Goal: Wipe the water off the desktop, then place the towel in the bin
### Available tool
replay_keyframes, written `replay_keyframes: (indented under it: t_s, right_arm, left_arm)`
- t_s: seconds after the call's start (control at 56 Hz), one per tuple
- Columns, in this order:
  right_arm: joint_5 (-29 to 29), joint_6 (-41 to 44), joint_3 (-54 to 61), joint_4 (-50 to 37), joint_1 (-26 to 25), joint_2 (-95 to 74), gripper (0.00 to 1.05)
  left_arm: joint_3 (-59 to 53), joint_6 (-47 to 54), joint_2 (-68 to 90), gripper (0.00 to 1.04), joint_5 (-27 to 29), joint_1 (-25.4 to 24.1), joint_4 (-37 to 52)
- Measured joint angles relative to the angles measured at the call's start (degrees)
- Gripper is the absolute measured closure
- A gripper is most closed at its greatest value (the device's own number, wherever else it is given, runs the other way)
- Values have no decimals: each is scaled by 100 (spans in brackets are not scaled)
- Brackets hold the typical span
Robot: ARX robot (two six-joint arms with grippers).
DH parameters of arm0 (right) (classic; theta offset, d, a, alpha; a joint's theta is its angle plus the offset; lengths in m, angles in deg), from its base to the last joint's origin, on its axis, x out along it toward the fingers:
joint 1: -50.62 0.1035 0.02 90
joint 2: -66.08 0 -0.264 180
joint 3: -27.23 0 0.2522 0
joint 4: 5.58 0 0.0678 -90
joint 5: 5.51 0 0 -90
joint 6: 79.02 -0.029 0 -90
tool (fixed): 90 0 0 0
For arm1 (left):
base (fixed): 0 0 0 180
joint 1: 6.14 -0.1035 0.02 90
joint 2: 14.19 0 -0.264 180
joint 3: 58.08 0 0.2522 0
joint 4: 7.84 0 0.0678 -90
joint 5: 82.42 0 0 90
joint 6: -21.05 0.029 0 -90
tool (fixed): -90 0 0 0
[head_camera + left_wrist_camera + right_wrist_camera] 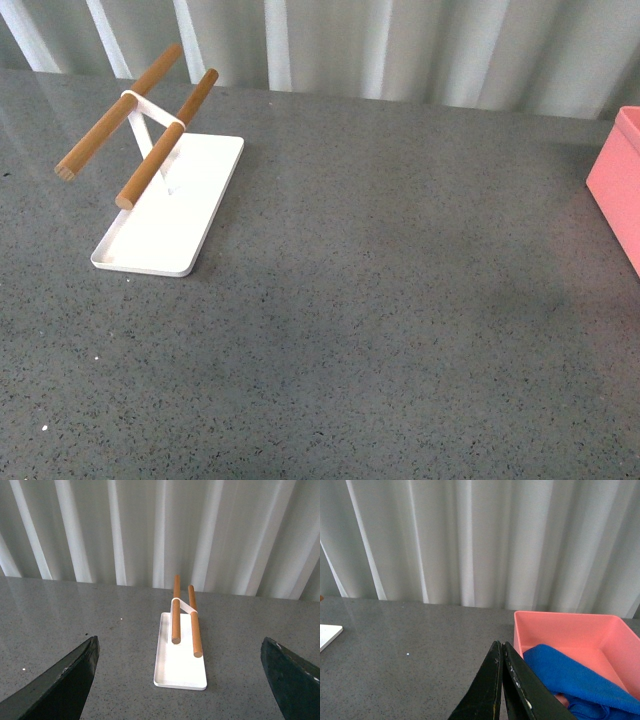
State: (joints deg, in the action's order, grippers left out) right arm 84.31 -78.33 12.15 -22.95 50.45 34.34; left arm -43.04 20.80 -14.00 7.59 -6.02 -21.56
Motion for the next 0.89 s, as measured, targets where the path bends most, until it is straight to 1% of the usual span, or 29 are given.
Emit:
replay_keyframes:
  t_s: [0.571, 0.856, 0.892]
  right_arm:
    - [13, -11, 4, 1611, 2, 1692, 101]
    - [13, -11, 4, 2114, 0, 2192, 101]
    - [15, -15, 2, 2361, 2, 2402, 101]
  left_arm:
    - [0, 0, 0, 7, 0, 0, 0]
    - [0, 0, 0, 7, 0, 0, 0]
    - [0, 0, 0, 7, -2, 0, 0]
